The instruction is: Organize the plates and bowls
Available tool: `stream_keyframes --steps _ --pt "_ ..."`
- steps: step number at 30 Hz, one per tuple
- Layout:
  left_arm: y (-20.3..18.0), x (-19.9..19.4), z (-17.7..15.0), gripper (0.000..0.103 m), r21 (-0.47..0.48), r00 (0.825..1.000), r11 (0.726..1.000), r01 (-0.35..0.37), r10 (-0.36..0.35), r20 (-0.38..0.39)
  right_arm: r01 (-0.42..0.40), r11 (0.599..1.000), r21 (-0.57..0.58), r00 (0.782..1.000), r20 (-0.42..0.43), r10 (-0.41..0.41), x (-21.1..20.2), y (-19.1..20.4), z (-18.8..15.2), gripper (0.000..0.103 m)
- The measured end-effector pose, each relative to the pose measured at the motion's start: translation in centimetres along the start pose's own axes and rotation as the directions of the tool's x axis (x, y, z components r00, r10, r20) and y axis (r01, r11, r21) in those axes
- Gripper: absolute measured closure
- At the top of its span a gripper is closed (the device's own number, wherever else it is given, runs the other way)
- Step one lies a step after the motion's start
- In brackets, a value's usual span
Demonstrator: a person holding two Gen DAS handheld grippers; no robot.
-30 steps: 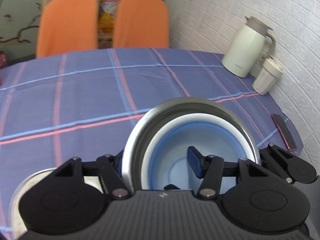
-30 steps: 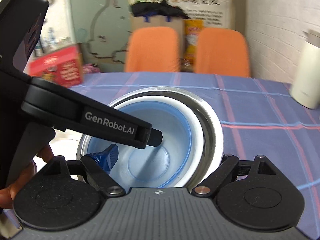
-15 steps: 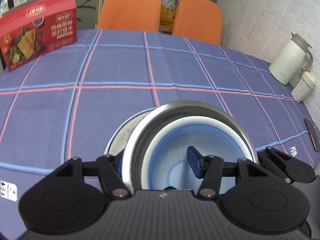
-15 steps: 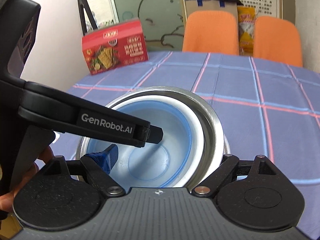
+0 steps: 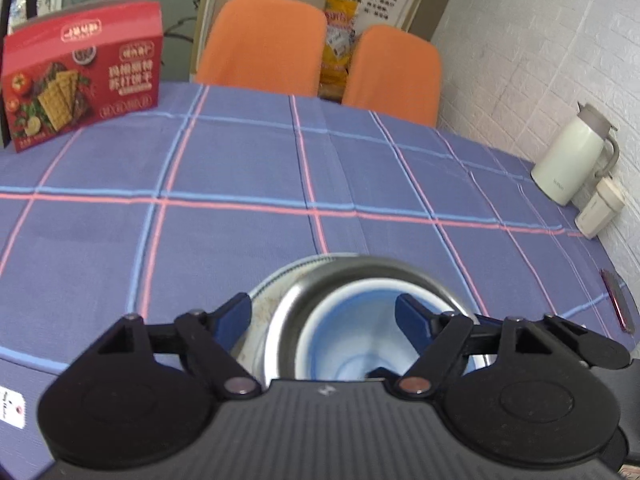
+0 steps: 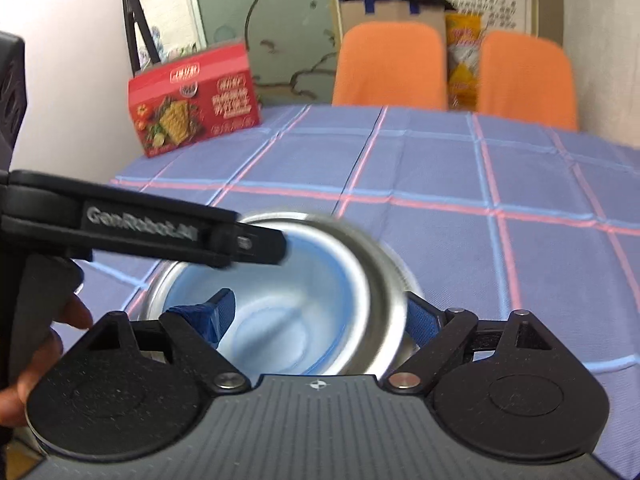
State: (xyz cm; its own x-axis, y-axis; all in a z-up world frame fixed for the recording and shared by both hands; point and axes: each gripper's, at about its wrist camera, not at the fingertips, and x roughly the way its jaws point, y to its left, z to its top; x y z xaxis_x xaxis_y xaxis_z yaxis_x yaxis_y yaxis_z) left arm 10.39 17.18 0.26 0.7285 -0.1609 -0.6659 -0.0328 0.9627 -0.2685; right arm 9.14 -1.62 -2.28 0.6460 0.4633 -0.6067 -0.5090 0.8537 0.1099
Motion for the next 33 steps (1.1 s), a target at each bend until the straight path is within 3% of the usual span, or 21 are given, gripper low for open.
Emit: stream_keyframes --steps 10,12,18,22,25,28,33 --pt "-1.5 -1.6 -0.1 0.018 0.022 0.995 0.998 -0.061 0.059 0.085 0.021 0.997 0.074 0.999 0.042 -0.024 -1.7 -2.2 -0.2 0.027" --pt "-2.0 -1.9 -0.4 0.009 0.022 0.994 0.998 -0.062 0.060 0.096 0.019 0.995 0.094 0.999 0.037 -0.023 -1.8 -2.6 -0.4 0.027" --pt "-3.5 -3.4 -1.3 0.009 0.024 0.991 0.997 -0.067 0.063 0.118 0.018 0.993 0.119 0.998 0.055 -0.024 -3.5 -3.2 -1.2 0.027" --pt "-4.4 -4.9 -2.5 0.009 0.020 0.987 0.997 -0.073 0.070 0.148 0.021 0.991 0.135 0.995 0.092 -0.034 -5.4 -3.4 -2.1 0.027" --pt "-5.2 -6.2 -3.9 0.009 0.005 0.977 0.997 -0.074 0.072 0.203 0.017 0.985 0.173 0.985 0.165 -0.046 -7.0 -4.1 -3.4 0.027" --pt "-6.4 -7.0 -5.7 0.010 -0.021 0.963 0.996 -0.090 0.093 0.252 0.043 0.969 0.242 0.969 0.225 -0.100 -8.0 -5.7 -5.0 0.027" --pt "-8.9 -7.8 -8.8 0.009 0.077 0.955 0.985 -0.156 0.130 0.265 0.123 0.941 0.316 0.954 0.223 -0.199 -10.3 -7.8 -7.3 0.026"
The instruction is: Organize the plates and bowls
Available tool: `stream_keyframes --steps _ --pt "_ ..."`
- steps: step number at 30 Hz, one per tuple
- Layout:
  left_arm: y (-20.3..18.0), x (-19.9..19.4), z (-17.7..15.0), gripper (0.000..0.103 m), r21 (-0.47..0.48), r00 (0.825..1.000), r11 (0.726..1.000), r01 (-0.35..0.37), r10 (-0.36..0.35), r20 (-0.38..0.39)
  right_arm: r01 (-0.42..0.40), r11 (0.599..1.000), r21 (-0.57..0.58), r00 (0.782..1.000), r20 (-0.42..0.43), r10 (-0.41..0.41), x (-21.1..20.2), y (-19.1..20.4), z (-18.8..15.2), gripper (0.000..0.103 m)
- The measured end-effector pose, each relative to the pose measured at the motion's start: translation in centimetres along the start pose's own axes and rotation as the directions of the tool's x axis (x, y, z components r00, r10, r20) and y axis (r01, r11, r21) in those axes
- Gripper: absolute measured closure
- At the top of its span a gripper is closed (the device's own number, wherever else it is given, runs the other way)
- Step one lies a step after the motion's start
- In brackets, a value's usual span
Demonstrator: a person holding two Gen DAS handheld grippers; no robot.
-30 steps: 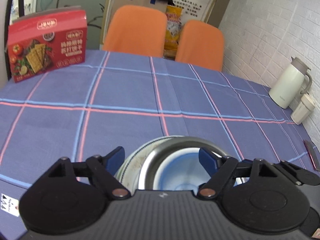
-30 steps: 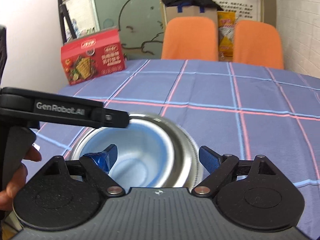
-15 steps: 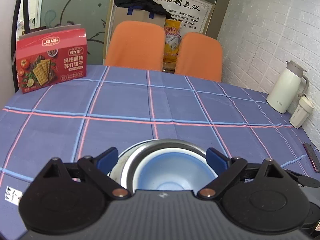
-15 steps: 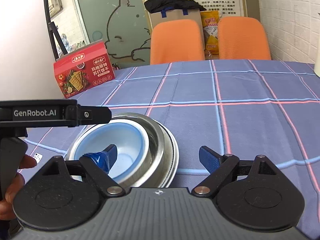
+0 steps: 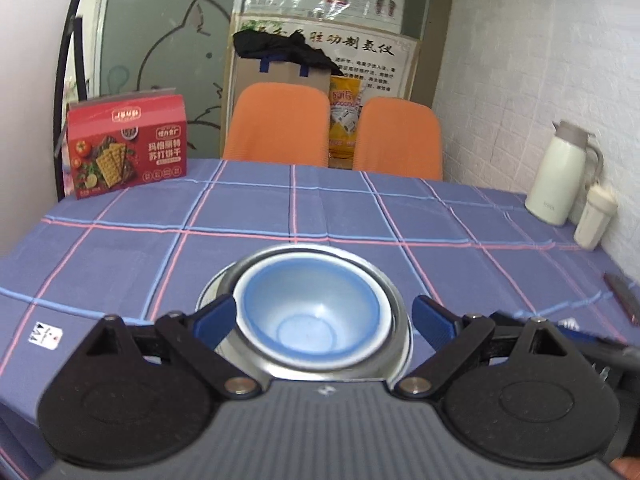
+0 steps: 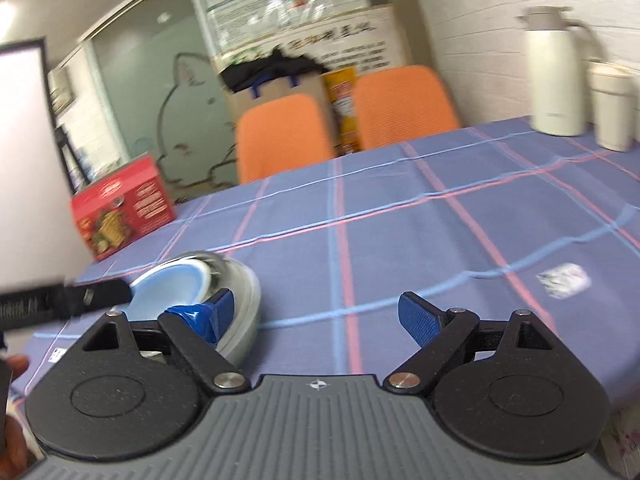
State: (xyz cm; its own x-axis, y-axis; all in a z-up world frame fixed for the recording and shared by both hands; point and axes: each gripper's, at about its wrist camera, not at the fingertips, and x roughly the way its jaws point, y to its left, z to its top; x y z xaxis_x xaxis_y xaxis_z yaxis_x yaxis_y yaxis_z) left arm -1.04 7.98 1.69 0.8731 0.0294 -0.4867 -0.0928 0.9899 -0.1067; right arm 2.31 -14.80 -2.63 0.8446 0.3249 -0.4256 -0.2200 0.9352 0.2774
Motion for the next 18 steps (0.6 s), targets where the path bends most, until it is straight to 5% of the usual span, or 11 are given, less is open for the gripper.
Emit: stream_keyframes --steps 13,18 --pt "-3.3 -6.4 -6.0 0.009 0.094 0.996 0.994 0.056 -0.061 0.061 0.018 0.999 0.032 1.000 -0.001 -0.018 -6.1 -1.3 -5.2 0.026" --pt "-4.1 -9.8 -7.3 0.009 0.121 0.991 0.990 0.074 -0.087 0.104 0.013 1.000 0.004 0.997 0.070 -0.013 -10.1 -0.3 -5.9 0.026"
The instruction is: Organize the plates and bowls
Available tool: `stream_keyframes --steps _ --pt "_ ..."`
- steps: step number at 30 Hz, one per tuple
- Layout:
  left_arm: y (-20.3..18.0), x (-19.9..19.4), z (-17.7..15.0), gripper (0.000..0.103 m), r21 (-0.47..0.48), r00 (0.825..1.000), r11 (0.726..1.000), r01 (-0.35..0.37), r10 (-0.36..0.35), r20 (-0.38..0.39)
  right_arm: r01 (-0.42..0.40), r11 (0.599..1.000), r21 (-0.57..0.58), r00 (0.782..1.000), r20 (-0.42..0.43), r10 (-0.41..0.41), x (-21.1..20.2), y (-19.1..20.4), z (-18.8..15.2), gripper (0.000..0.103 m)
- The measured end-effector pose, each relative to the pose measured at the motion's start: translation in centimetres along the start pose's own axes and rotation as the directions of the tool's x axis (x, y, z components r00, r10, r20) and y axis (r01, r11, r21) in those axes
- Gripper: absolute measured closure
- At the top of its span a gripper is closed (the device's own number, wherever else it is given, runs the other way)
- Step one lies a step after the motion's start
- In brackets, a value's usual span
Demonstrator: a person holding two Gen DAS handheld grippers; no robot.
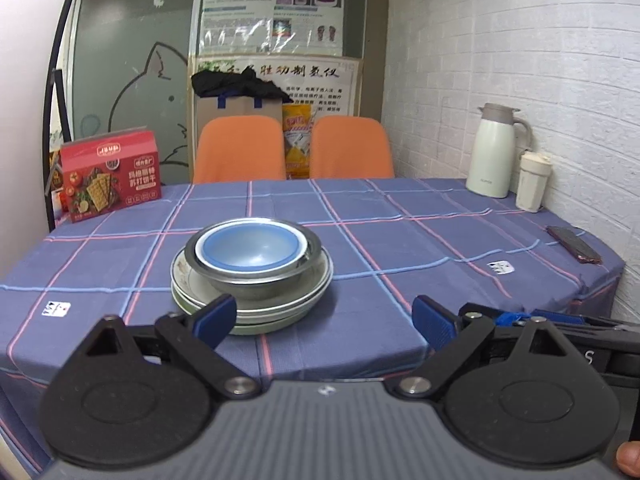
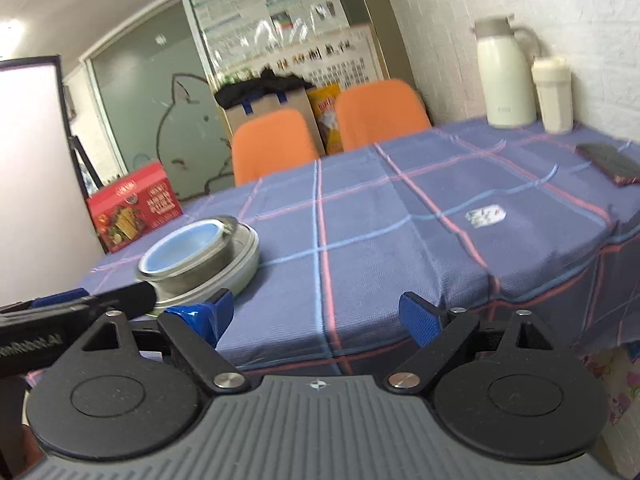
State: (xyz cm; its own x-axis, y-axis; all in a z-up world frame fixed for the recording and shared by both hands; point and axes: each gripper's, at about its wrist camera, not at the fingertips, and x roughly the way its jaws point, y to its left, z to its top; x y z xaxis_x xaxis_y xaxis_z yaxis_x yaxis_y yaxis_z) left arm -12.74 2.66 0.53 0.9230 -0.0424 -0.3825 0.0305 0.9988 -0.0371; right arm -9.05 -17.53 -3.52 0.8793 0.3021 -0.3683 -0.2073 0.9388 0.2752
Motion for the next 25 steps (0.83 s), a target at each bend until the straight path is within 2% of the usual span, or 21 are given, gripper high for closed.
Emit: stream_keyframes --steps 5,8,15,21,25 --pt "-0.6 -2.7 -0.7 0.009 0.023 0.998 1.000 0.001 -0.002 0.055 0.023 0.998 -0.050 0.997 0.070 -0.020 -2.2 0.4 -0.1 0.025" --pt "-0.7 -2.6 -0.6 0.009 0.031 0.998 0.999 -0.025 0.023 0.054 0.025 0.999 -0.036 0.998 0.065 -0.023 -1.6 0.3 0.1 0.025" --pt "-0.4 -3.2 -0.8 0.009 0.029 0.997 0.999 -0.023 0.021 0.069 0.008 0.998 -0.061 0.999 0.043 -0.006 -1.3 0.9 -0.4 0.025" --pt "0.8 -3.6 -0.6 0.010 -0.023 0.995 1.000 0.006 -0.004 0.100 0.003 0.997 -0.077 0.999 0.035 0.000 -1.3 1.5 -0.7 0.025" --pt "1.1 -3.6 -0.4 0.010 -0.040 0.995 0.999 -0.008 0.012 0.102 0.006 0.997 -0.081 0.999 0.039 -0.003 -1.5 1.7 -0.7 0.025"
